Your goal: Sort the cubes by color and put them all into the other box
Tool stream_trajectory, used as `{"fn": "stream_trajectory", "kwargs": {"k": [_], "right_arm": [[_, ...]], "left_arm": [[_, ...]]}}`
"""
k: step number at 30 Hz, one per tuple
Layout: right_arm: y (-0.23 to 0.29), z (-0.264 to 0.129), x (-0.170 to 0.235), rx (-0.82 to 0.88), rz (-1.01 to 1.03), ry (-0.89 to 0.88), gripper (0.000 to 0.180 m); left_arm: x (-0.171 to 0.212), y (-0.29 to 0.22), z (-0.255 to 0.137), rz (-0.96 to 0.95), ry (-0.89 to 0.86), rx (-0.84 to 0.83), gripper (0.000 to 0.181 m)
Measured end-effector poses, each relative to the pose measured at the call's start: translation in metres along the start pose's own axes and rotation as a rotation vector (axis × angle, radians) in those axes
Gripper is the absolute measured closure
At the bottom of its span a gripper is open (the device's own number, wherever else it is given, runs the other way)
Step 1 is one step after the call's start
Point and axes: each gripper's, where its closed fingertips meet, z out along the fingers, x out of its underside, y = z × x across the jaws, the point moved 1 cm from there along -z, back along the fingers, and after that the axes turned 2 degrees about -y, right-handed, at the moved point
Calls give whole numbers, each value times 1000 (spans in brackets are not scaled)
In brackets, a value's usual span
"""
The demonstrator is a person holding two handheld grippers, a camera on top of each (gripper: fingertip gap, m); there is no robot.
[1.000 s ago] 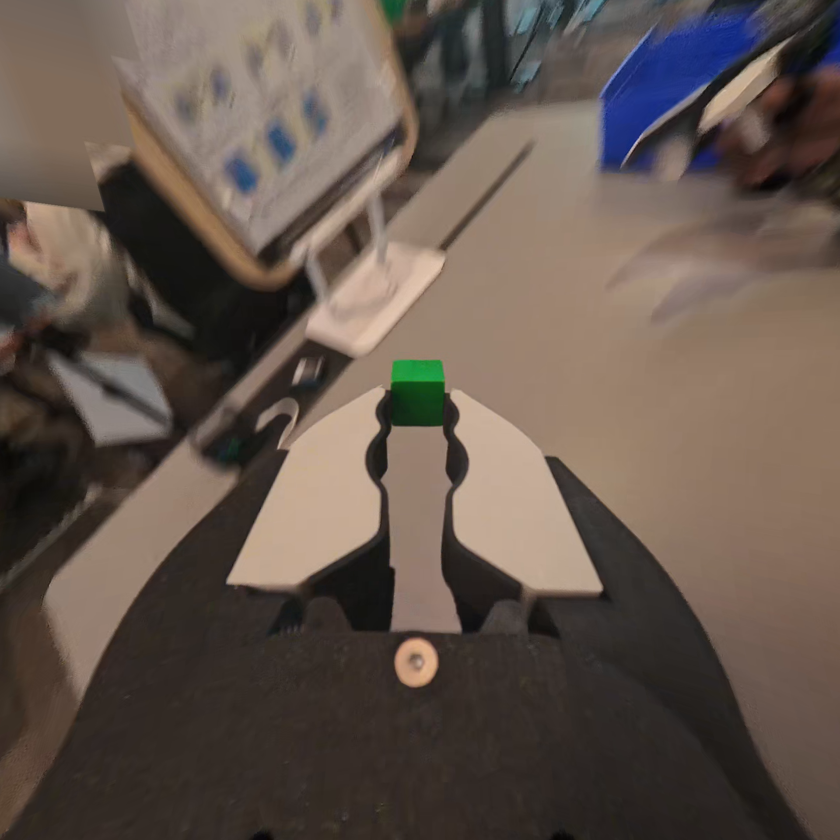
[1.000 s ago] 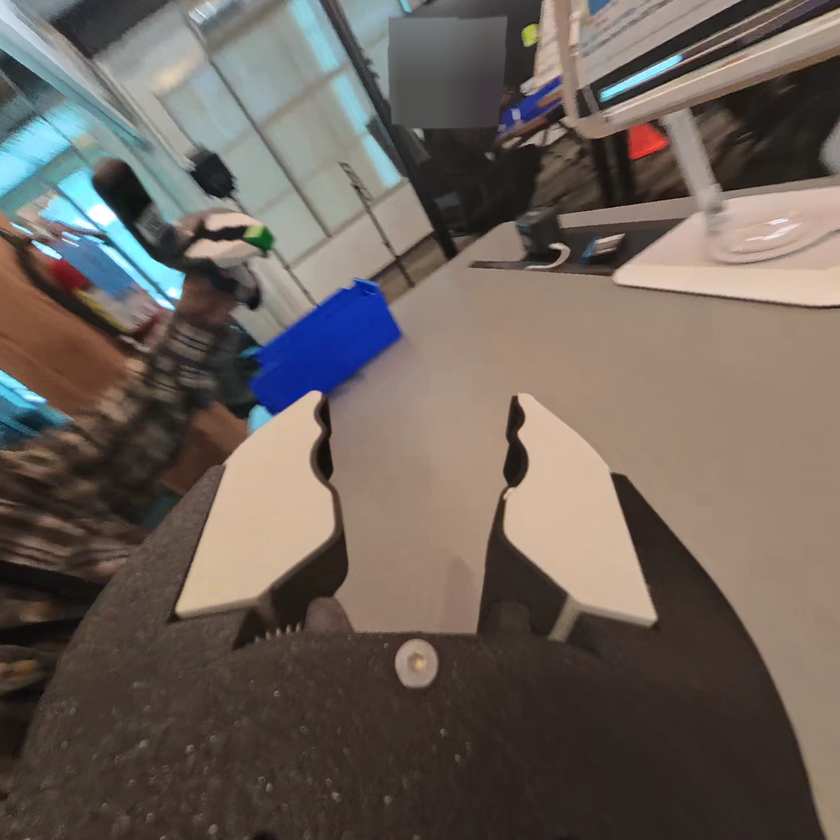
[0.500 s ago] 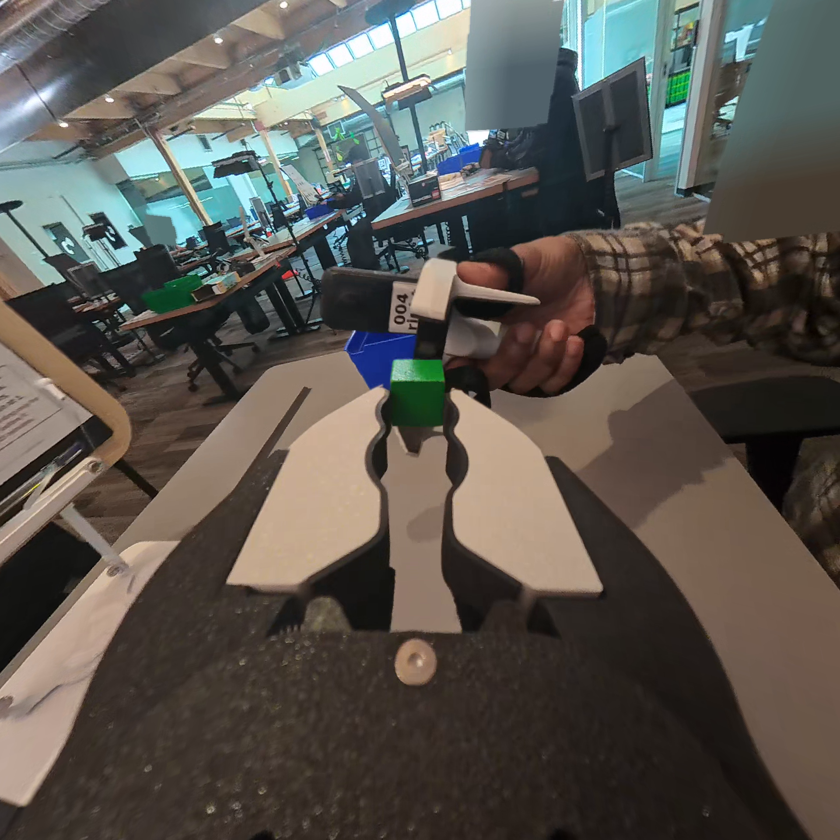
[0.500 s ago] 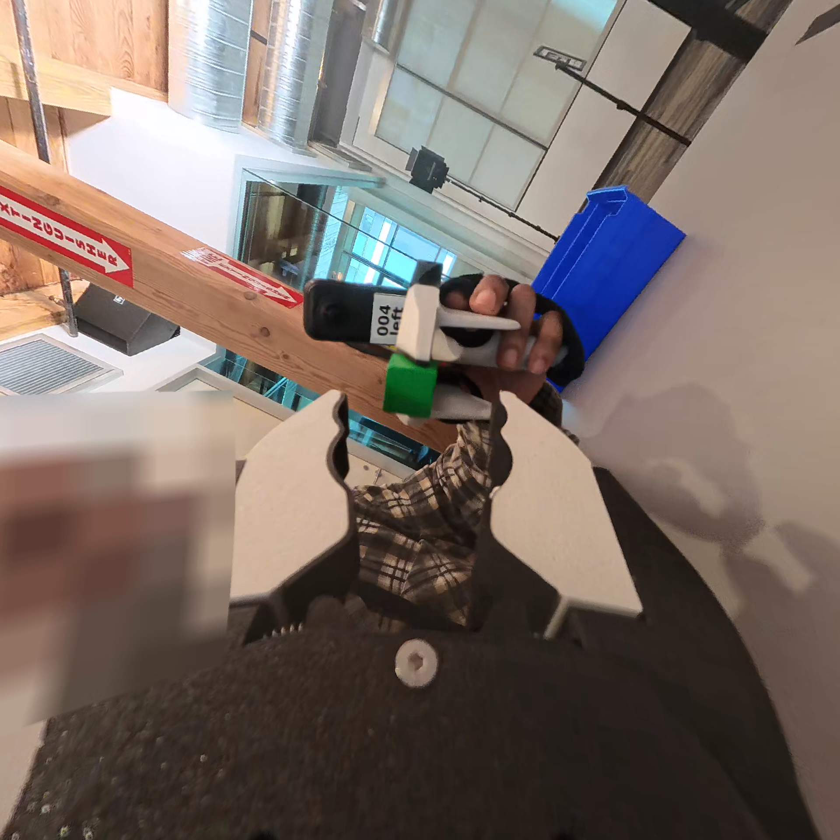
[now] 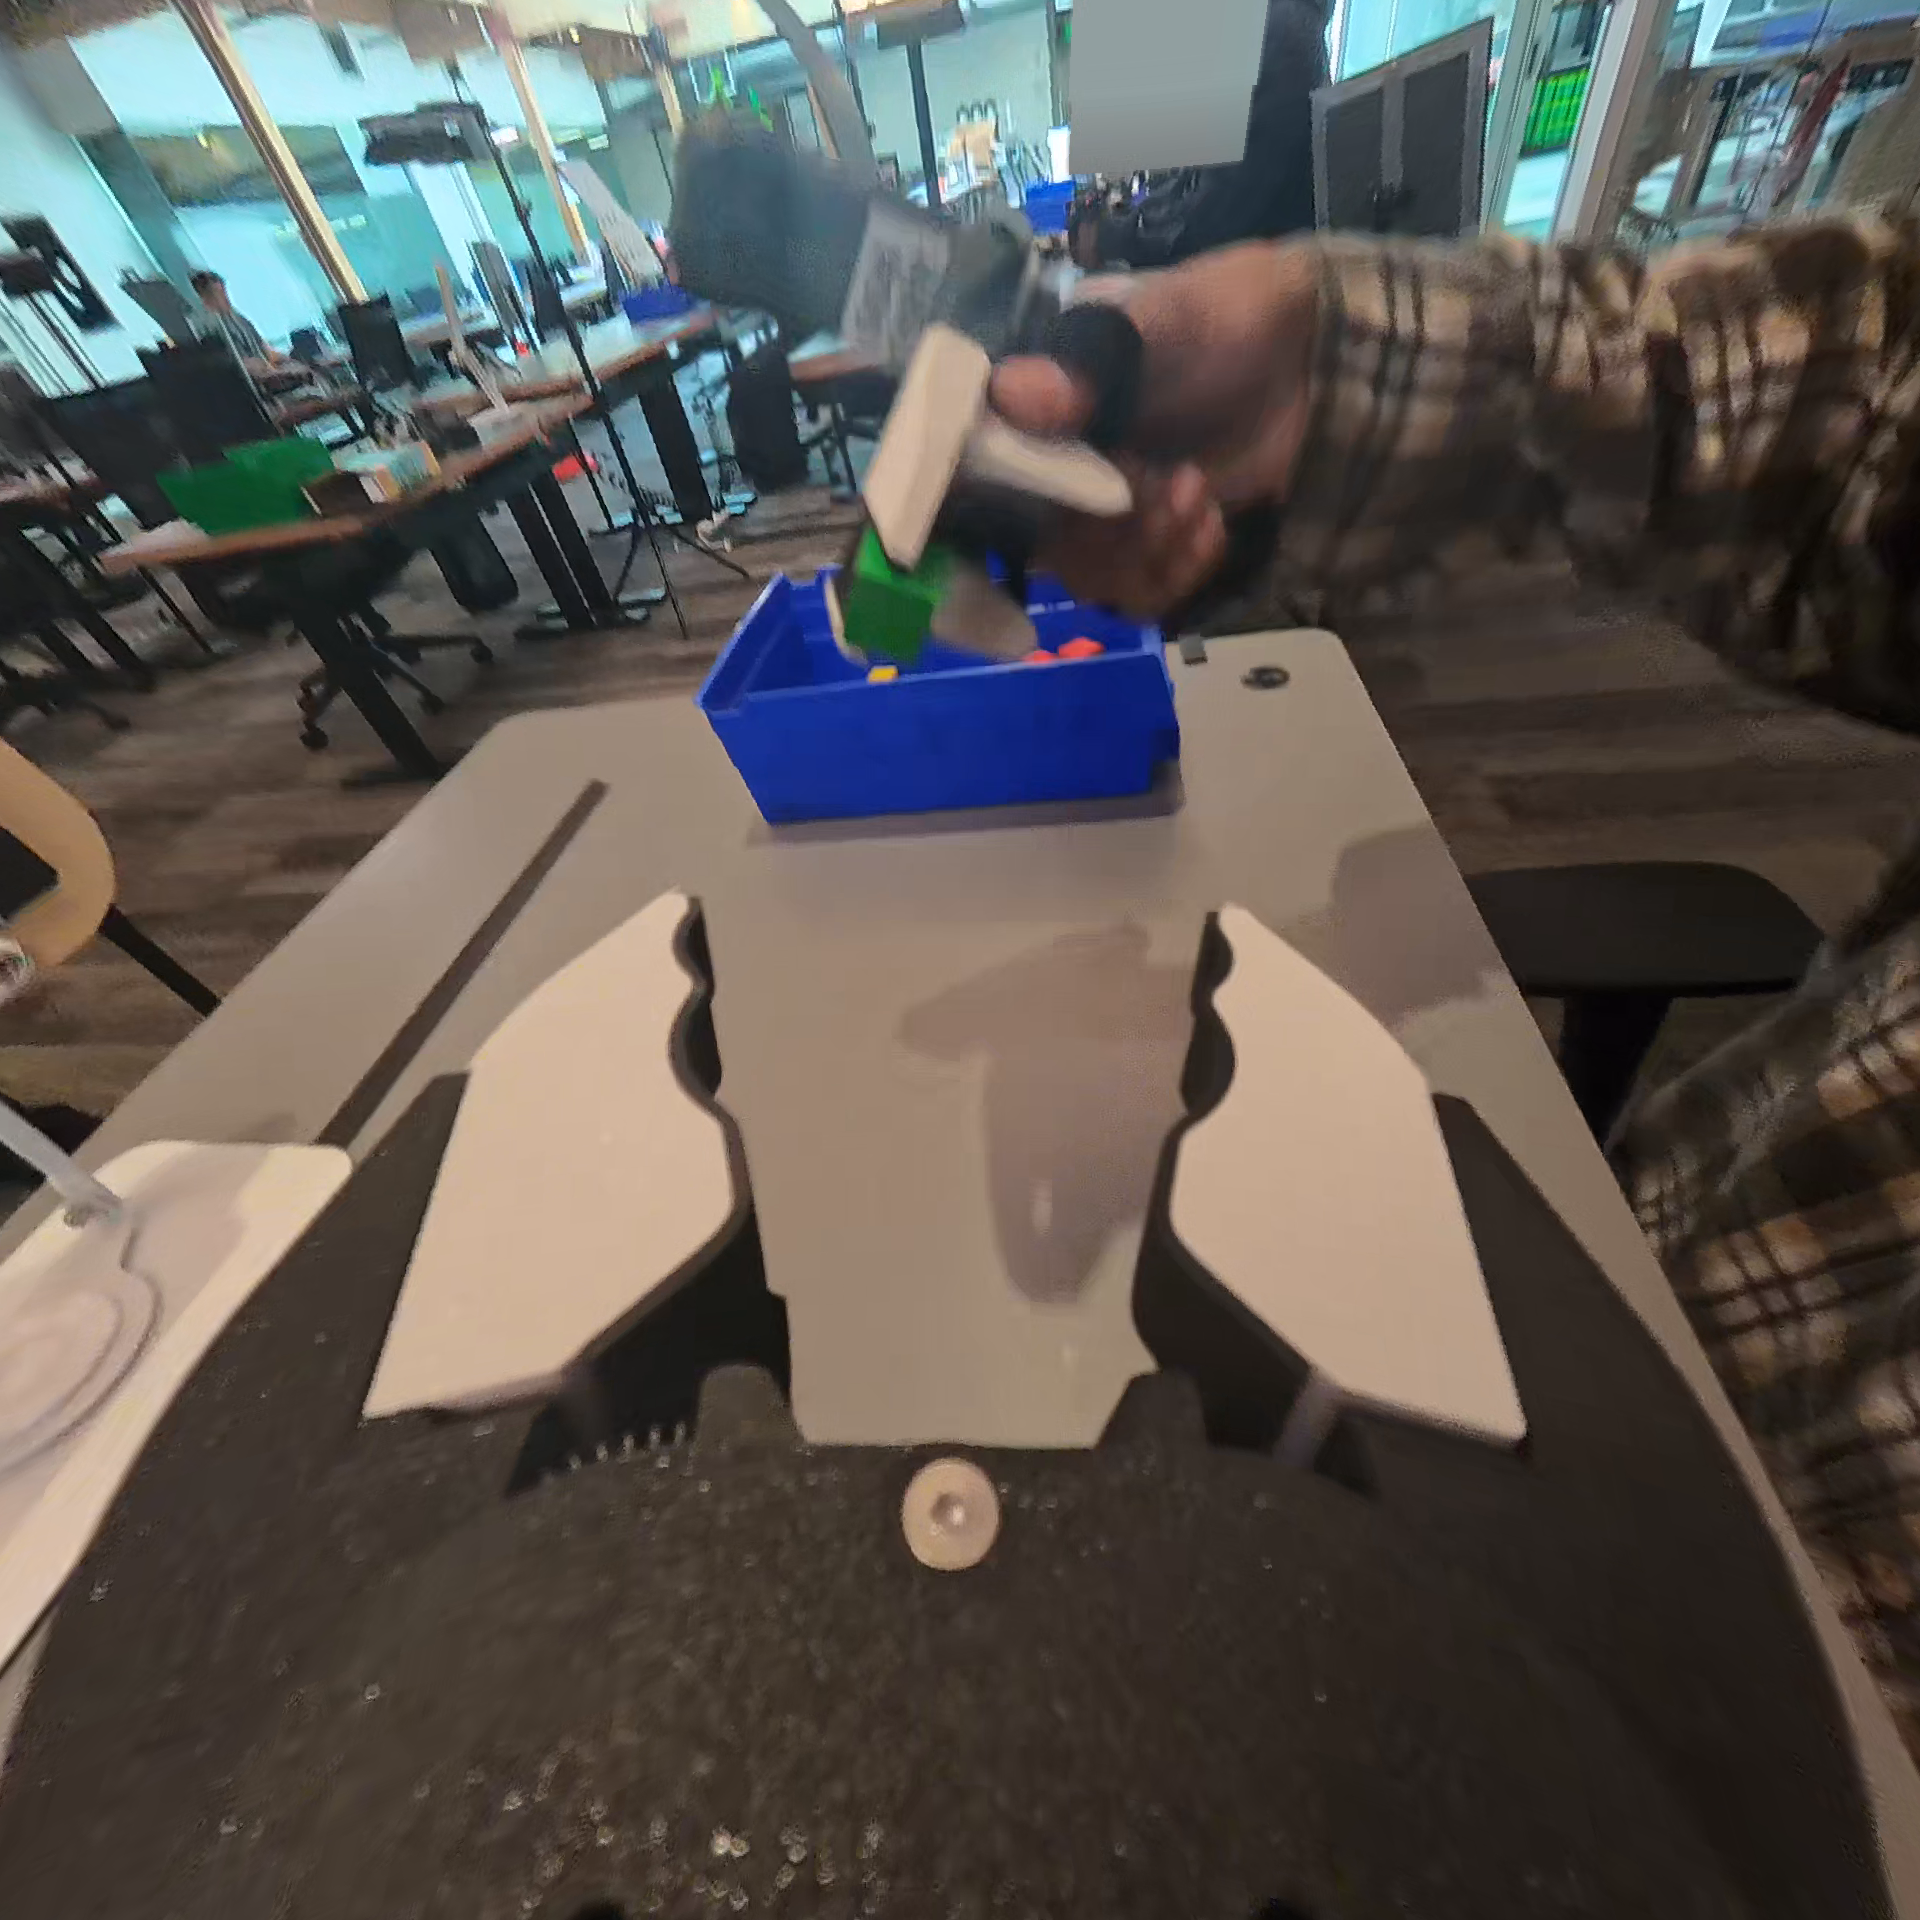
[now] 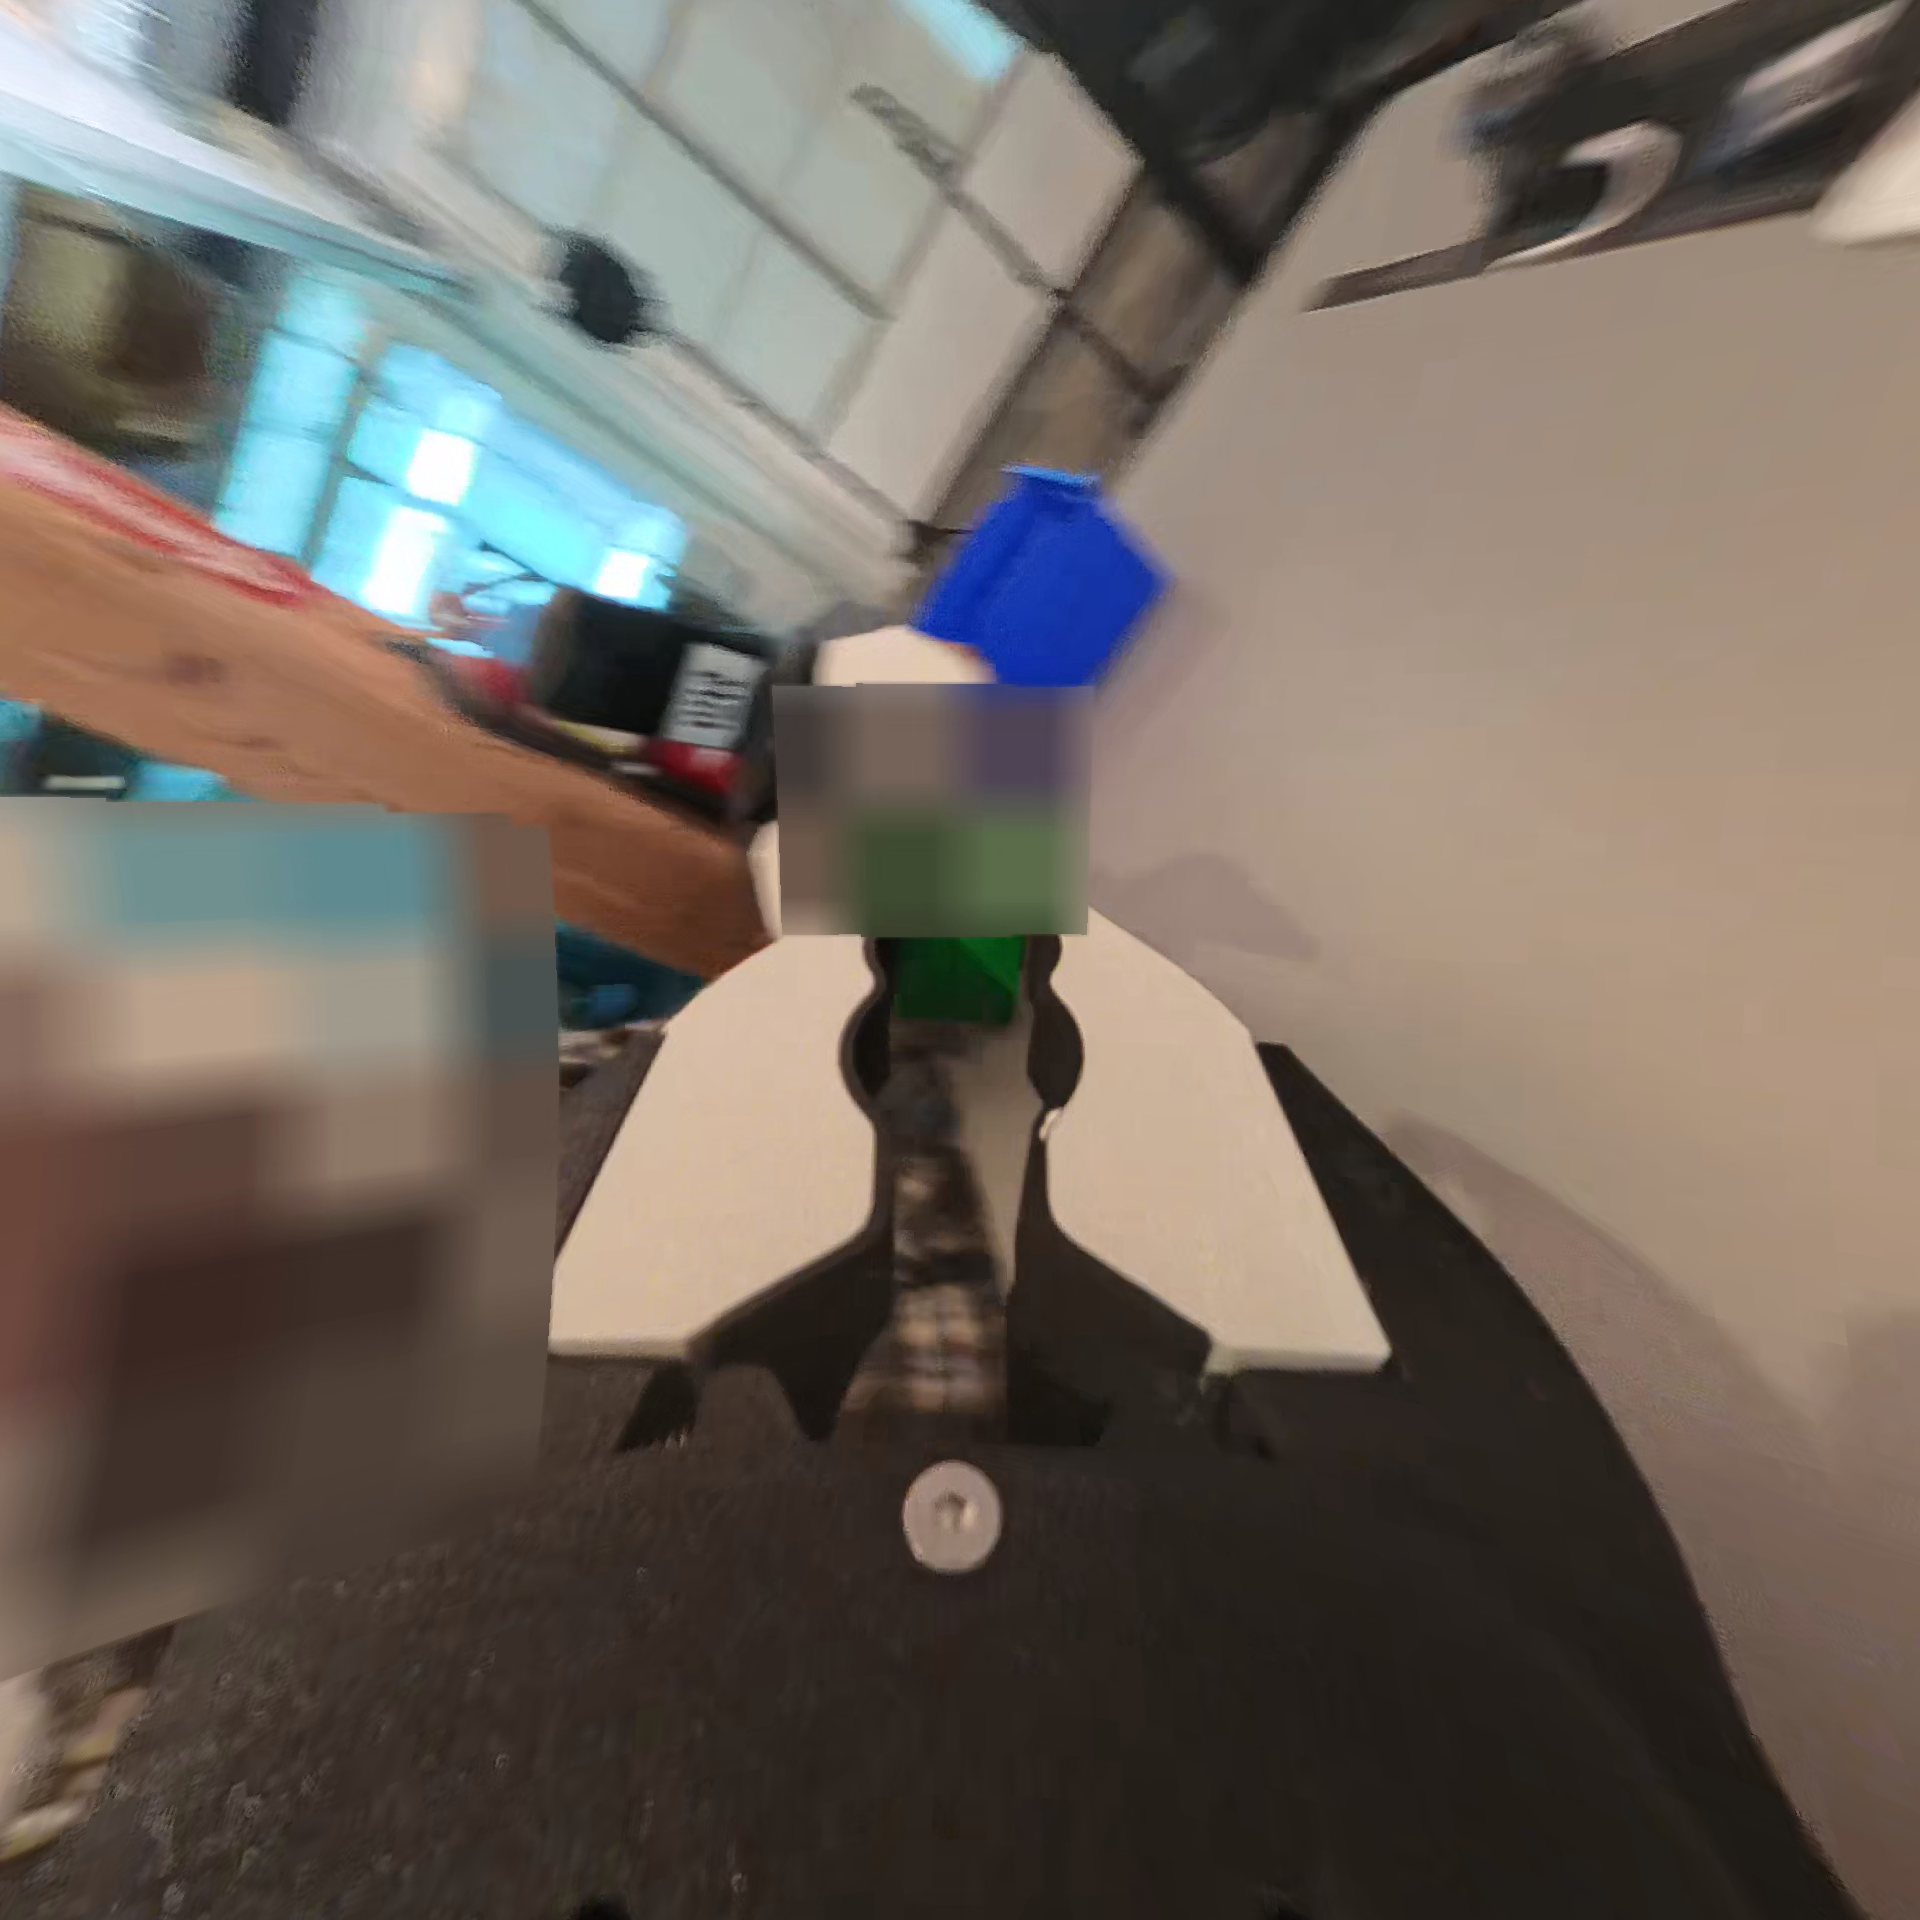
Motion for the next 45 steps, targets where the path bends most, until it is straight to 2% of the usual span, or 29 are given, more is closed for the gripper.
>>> {"fn": "stream_trajectory", "kwargs": {"k": [4, 7, 9, 12, 15, 21, 22, 25, 29, 32, 36, 42, 45], "right_arm": [[-49, -120, -11, 558, -135, 50, 158], [-84, -206, 8, 897, -102, 142, 158], [-108, -242, 40, 1014, -3, 260, 158], [-141, -268, 83, 1070, 121, 375, 158], [-165, -270, 108, 1034, 210, 406, 158], [-187, -257, 137, 987, 229, 483, 157], [-189, -256, 139, 997, 218, 494, 153], [-187, -259, 131, 1024, 157, 489, 137], [-156, -269, 88, 1071, 25, 430, 124], [-112, -258, 41, 1052, -139, 320, 124], [-54, -202, 12, 850, -359, 245, 119], [-26, -98, 37, 451, -477, 219, 118], [-34, -56, 59, 342, -485, 229, 120]], "left_arm": [[19, -18, -23, -16, 76, 18, 90], [35, -28, -36, -66, 122, 46, 91], [44, -32, -42, -87, 151, 51, 91], [52, -33, -46, -74, 173, 38, 91], [51, -36, -49, -78, 163, 39, 93], [53, -38, -60, -66, 170, 15, 95], [54, -37, -63, -70, 168, 5, 95], [56, -33, -74, -83, 162, -33, 95], [62, -21, -108, -93, 196, -128, 98], [69, -3, -150, -107, 264, -243, 98], [70, 31, -231, -131, 369, -480, 98], [96, 91, -390, -158, 633, -1010, 103], [125, 111, -437, -298, 618, -1169, 108]]}}
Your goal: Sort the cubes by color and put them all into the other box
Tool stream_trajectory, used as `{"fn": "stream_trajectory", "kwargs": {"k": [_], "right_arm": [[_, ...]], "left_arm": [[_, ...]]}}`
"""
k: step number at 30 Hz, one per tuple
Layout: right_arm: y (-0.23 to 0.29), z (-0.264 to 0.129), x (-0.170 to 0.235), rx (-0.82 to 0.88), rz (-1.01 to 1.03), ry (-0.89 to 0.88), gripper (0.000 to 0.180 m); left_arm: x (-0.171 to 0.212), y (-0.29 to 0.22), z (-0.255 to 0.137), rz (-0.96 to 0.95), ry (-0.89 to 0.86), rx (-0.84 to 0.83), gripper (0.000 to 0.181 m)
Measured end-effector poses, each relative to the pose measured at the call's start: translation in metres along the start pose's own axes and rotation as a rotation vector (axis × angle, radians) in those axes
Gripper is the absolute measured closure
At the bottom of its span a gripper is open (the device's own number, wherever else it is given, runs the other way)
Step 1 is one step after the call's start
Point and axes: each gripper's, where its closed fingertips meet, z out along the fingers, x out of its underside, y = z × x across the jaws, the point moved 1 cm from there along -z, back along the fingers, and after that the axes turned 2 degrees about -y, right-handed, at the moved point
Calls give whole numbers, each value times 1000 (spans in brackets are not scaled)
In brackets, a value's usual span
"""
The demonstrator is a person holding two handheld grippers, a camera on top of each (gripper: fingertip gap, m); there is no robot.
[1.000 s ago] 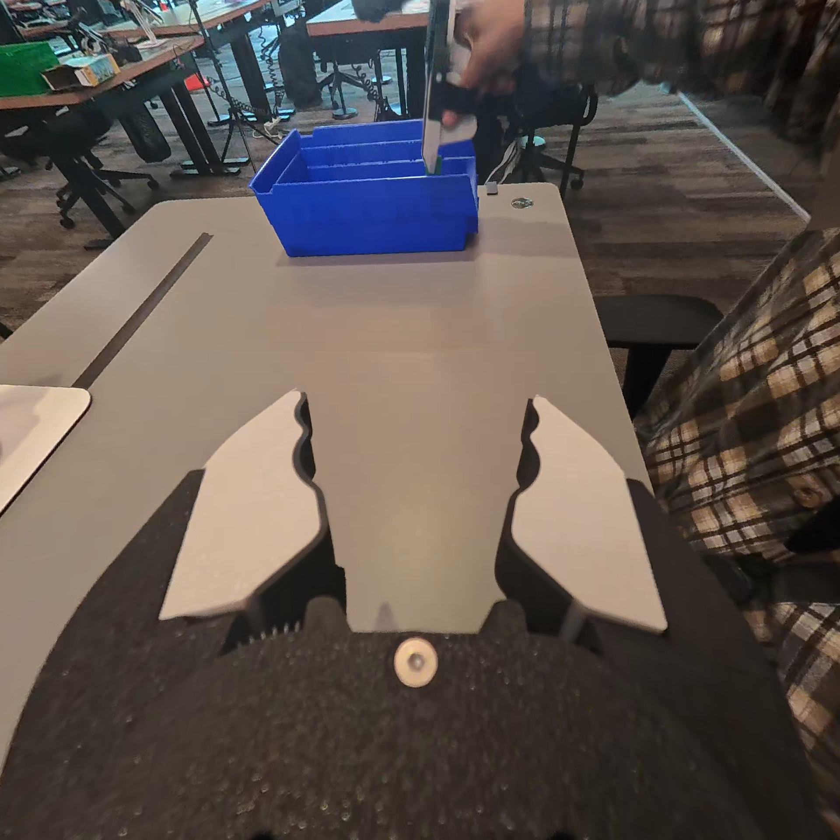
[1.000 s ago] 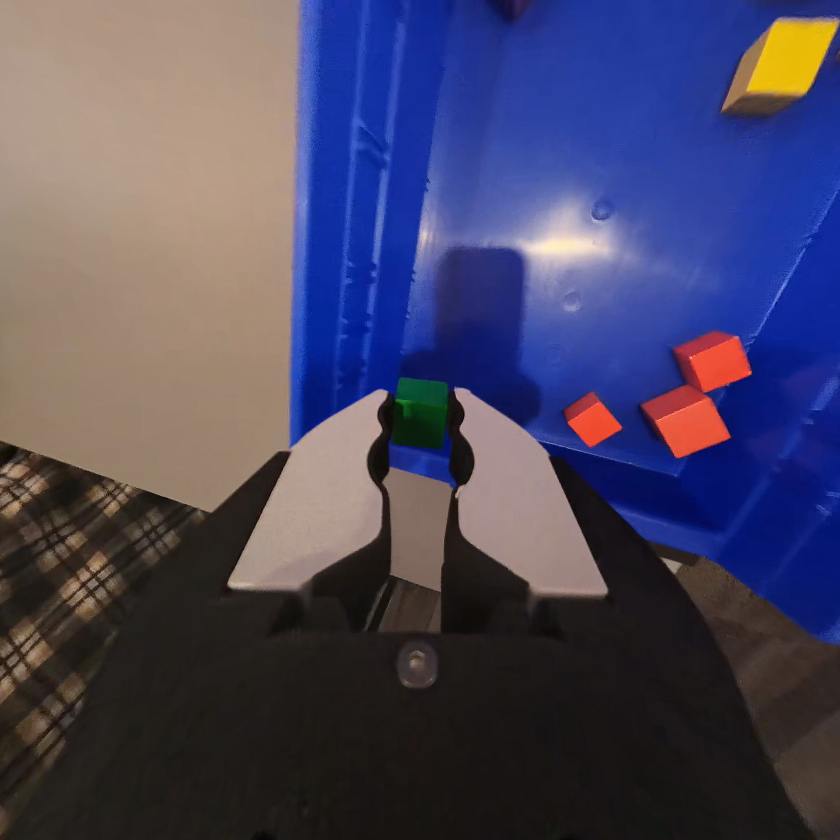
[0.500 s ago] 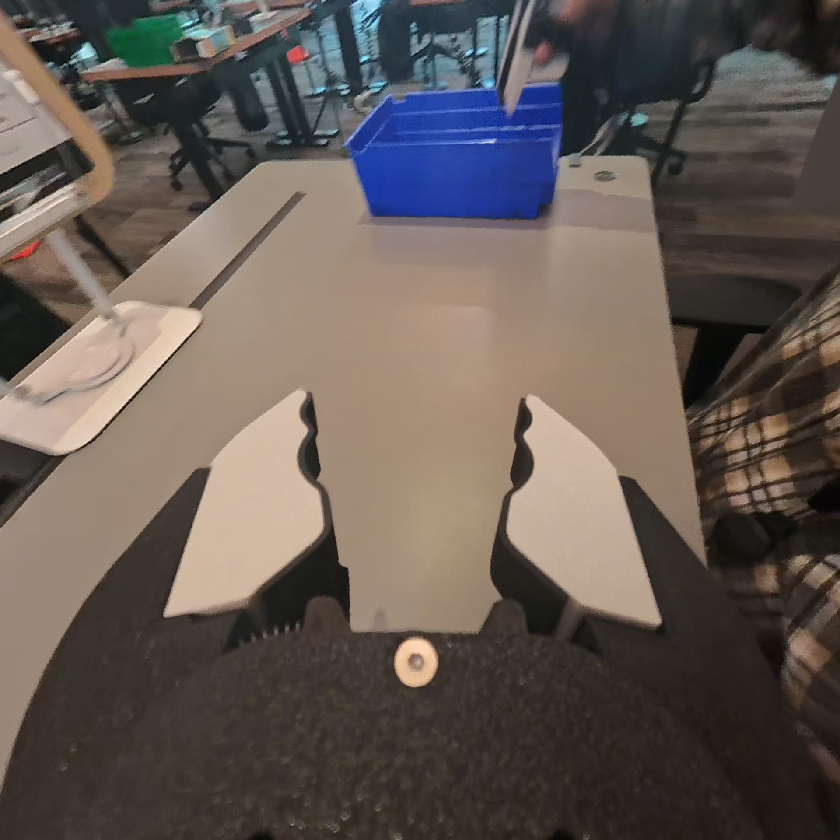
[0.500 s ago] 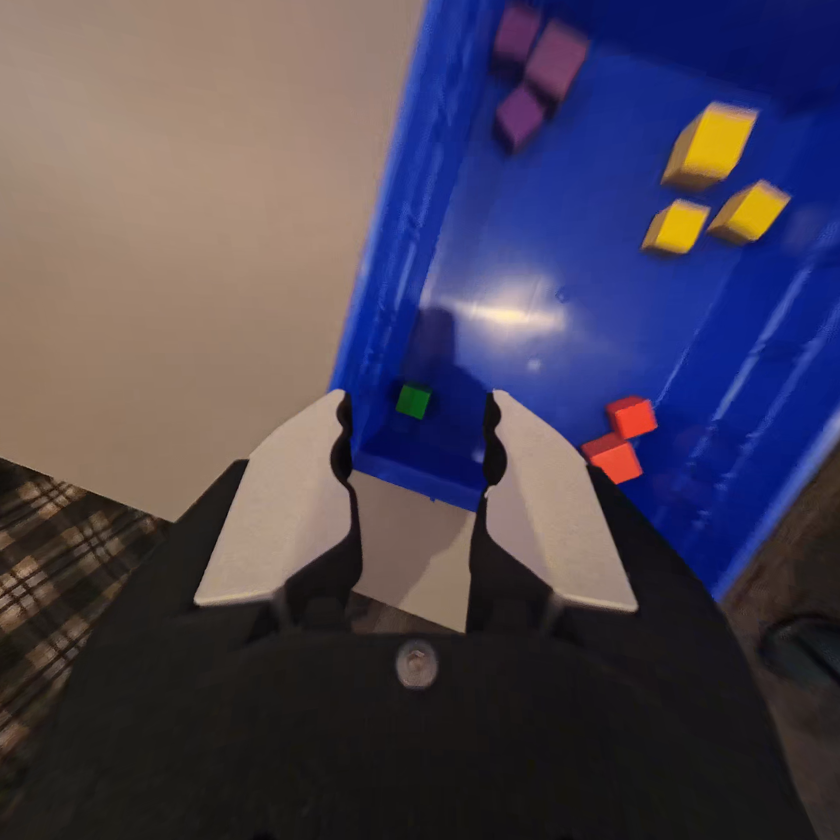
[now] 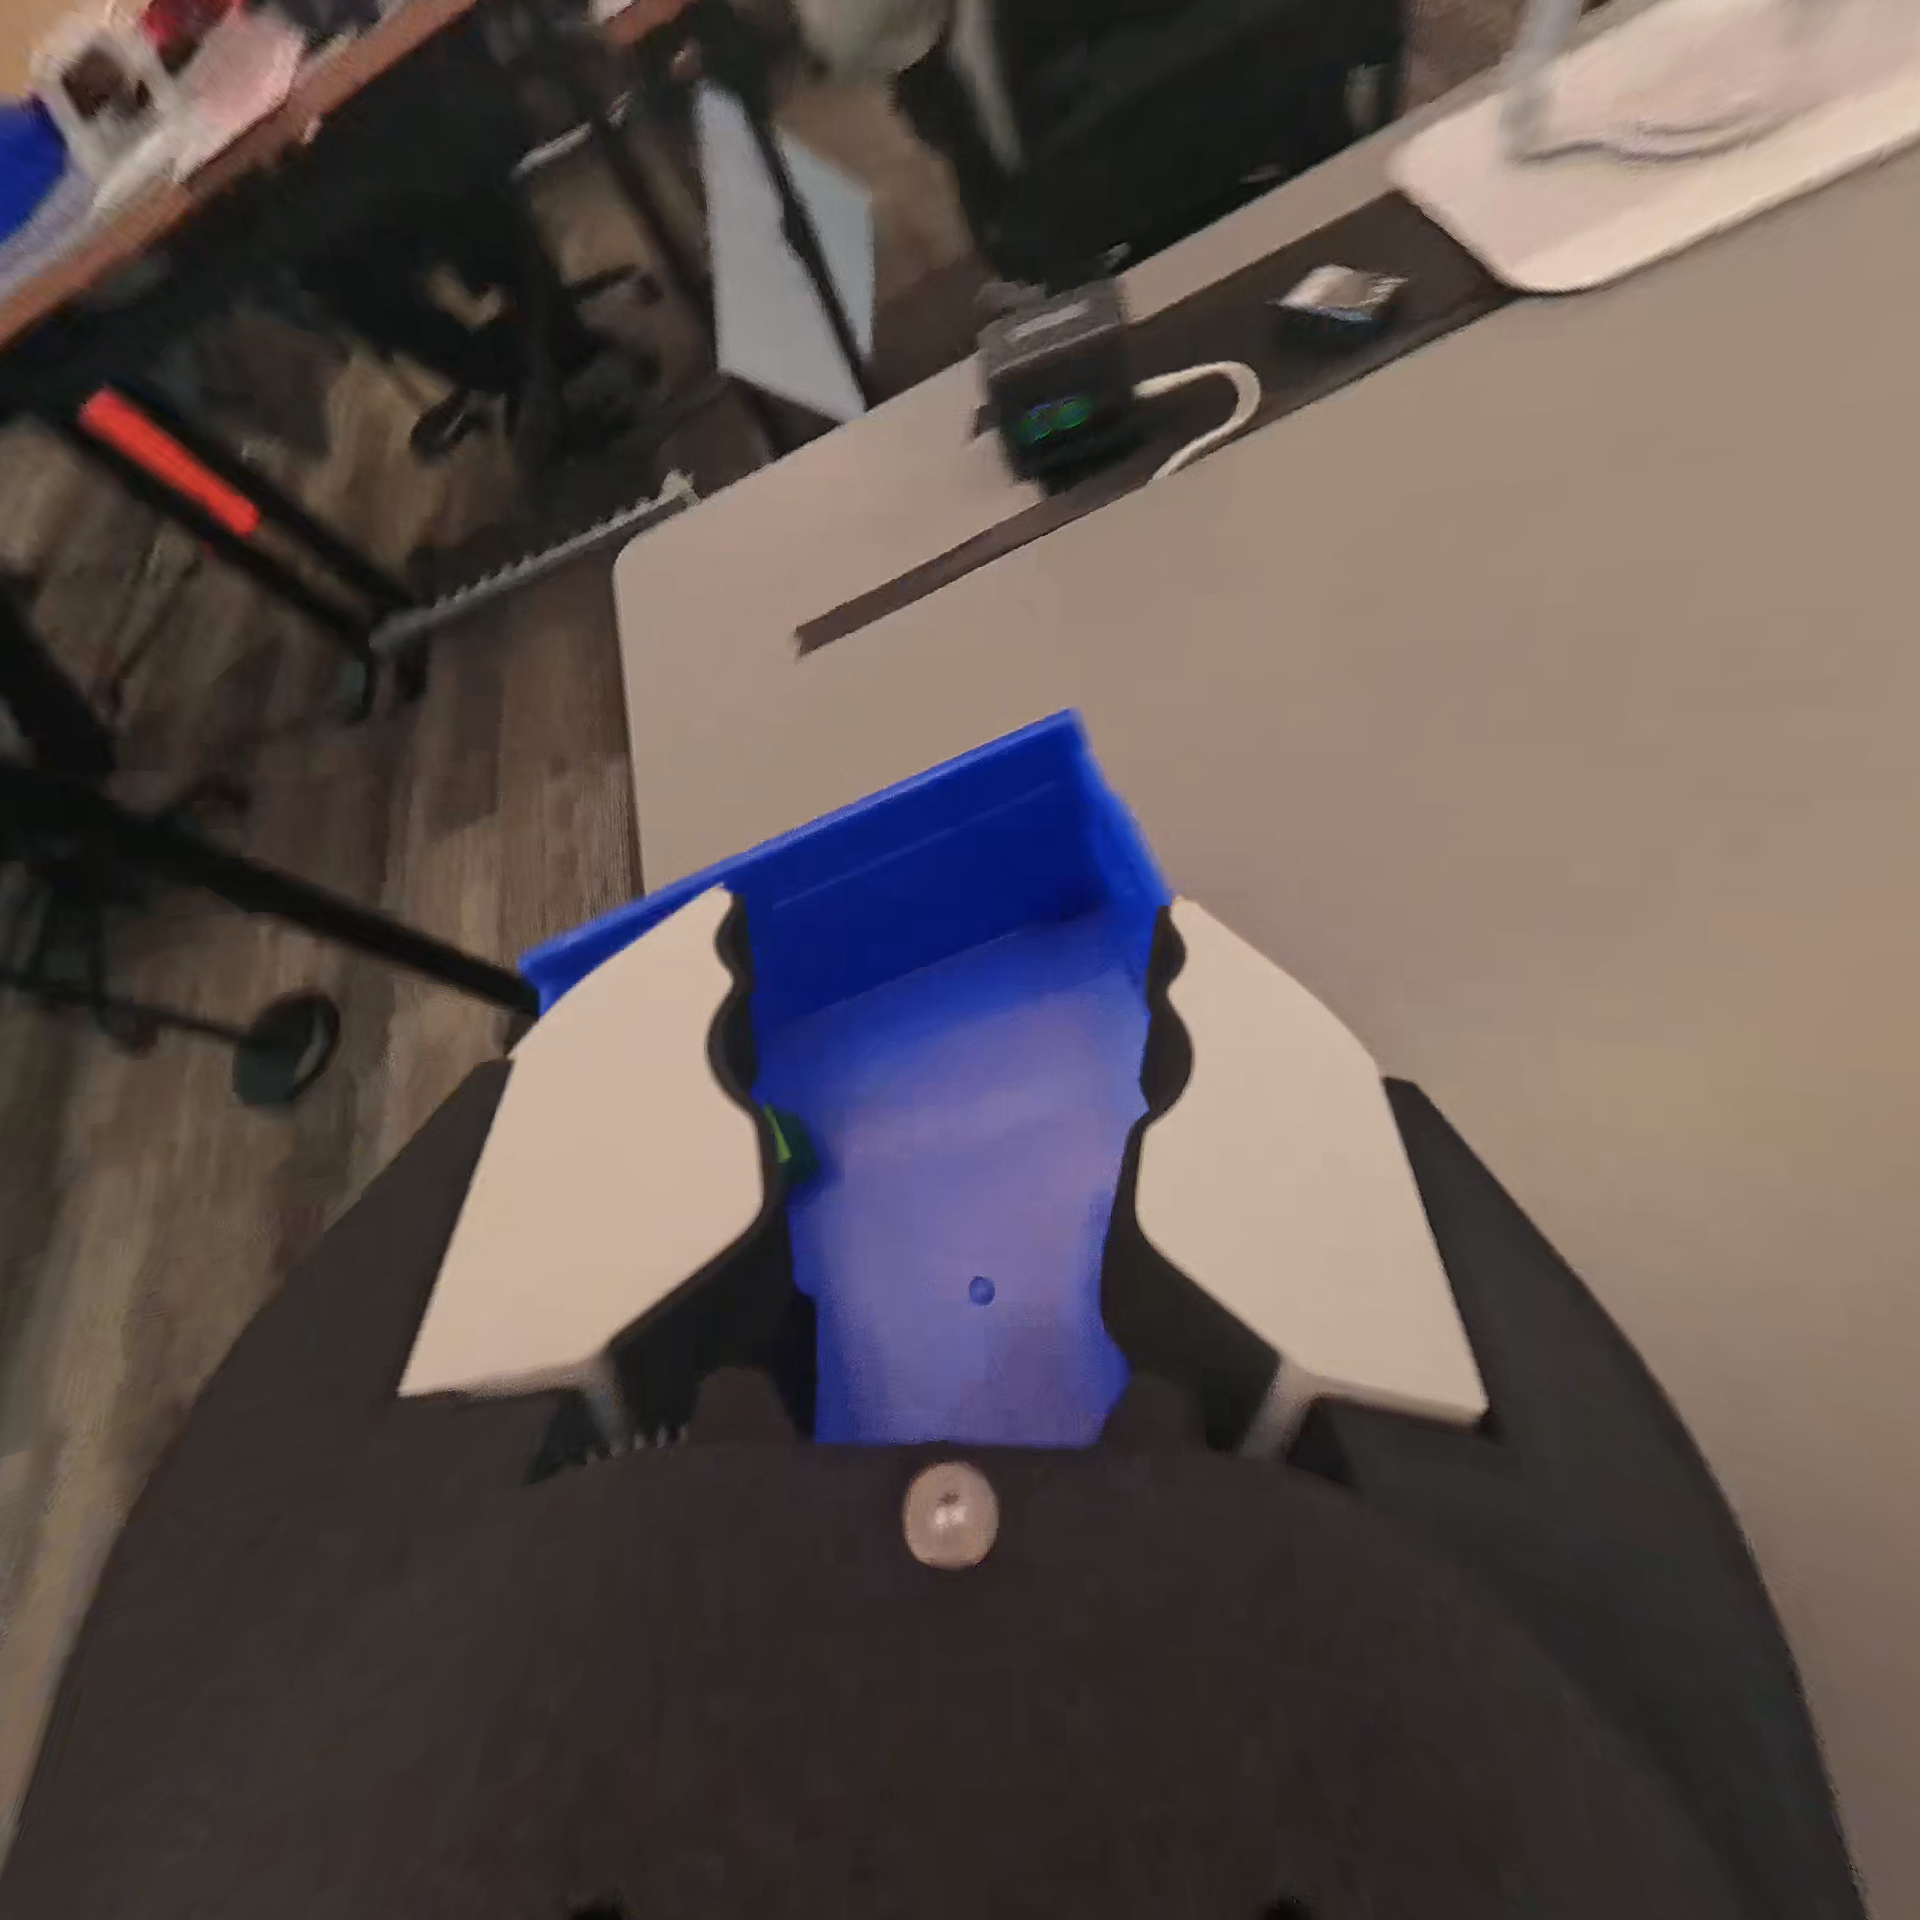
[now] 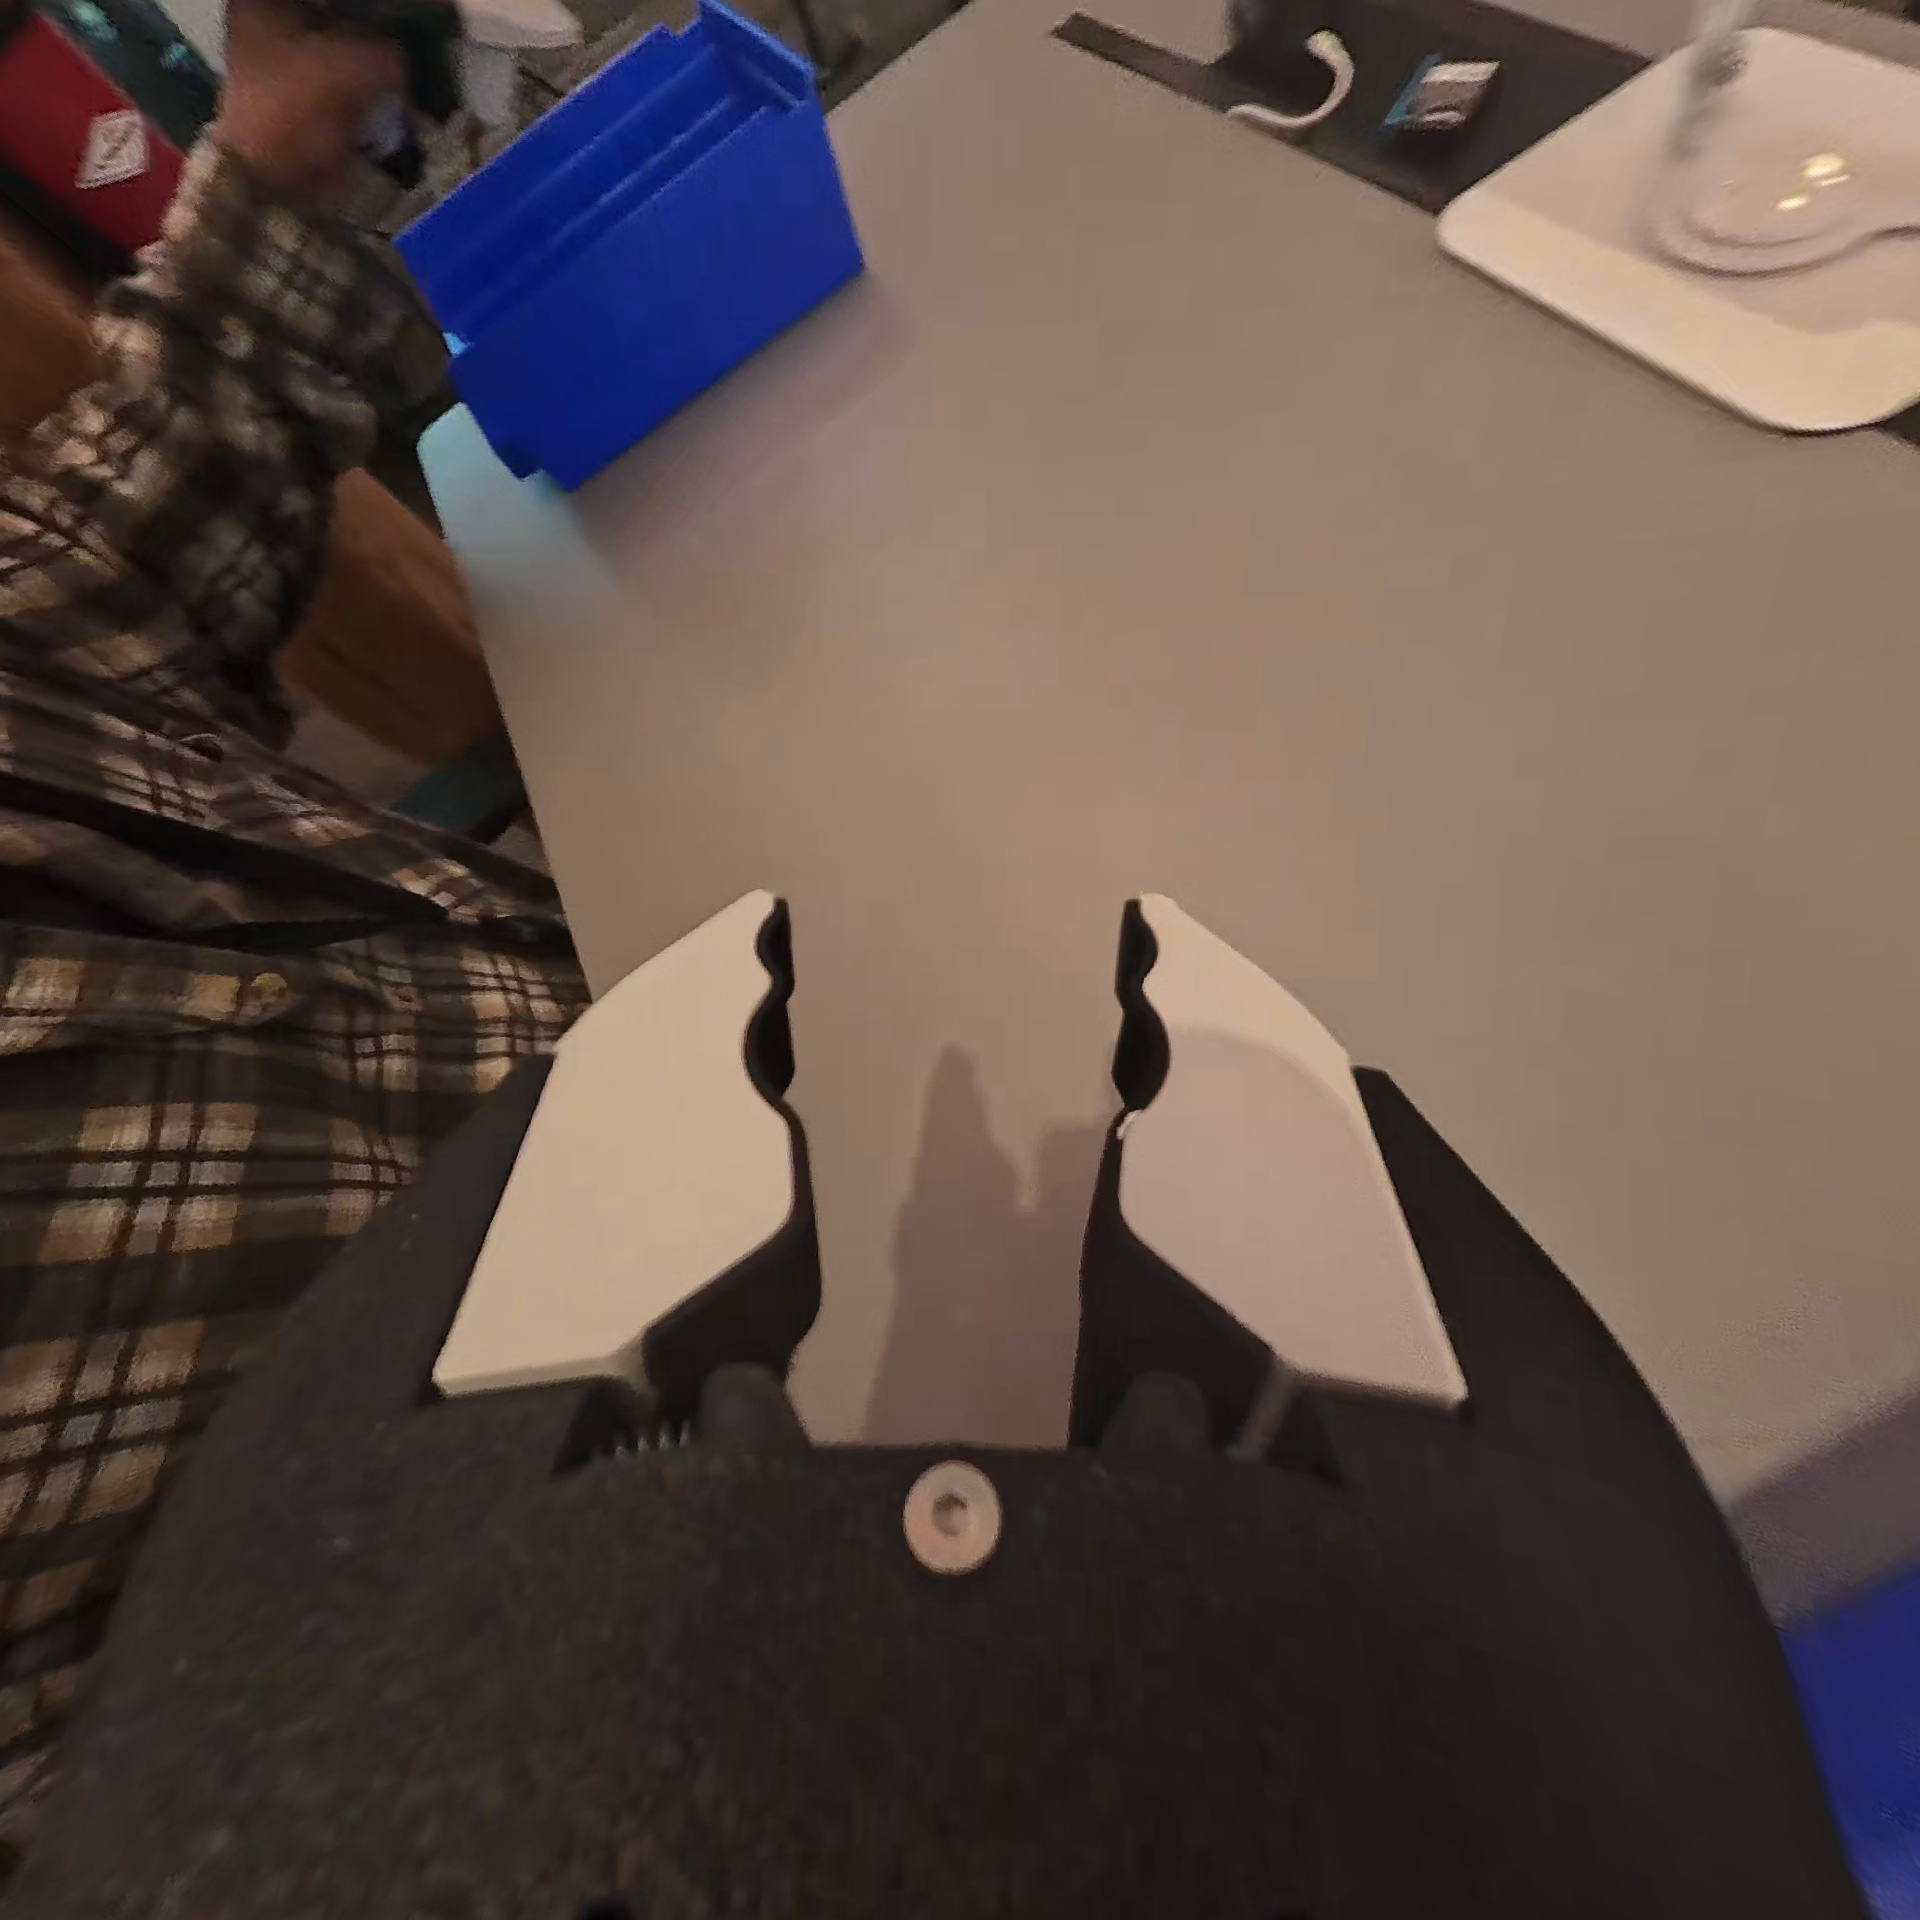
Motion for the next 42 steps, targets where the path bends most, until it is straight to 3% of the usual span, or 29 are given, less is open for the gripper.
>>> {"fn": "stream_trajectory", "kwargs": {"k": [5, 10, 26, 32, 35, 37, 42], "right_arm": [[14, 53, 17, -116, 27, -33, 120], [17, 73, 26, -181, 69, -40, 122], [18, 64, 33, -188, 91, -50, 124], [26, 54, 23, -178, 69, -79, 128], [30, 51, 19, -178, 62, -90, 130], [31, 51, 18, -172, 58, -98, 131], [30, 55, 6, -204, 97, -163, 129]], "left_arm": [[58, 43, 38, -302, 63, -124, 113], [110, 54, 67, -455, 184, -186, 115], [159, 66, 100, -402, 404, -204, 123], [166, 66, 105, -420, 424, -149, 151], [153, 66, 101, -382, 383, -105, 152], [123, 68, 91, -339, 273, -80, 152], [-5, 30, 44, -117, -123, 73, 152]]}}
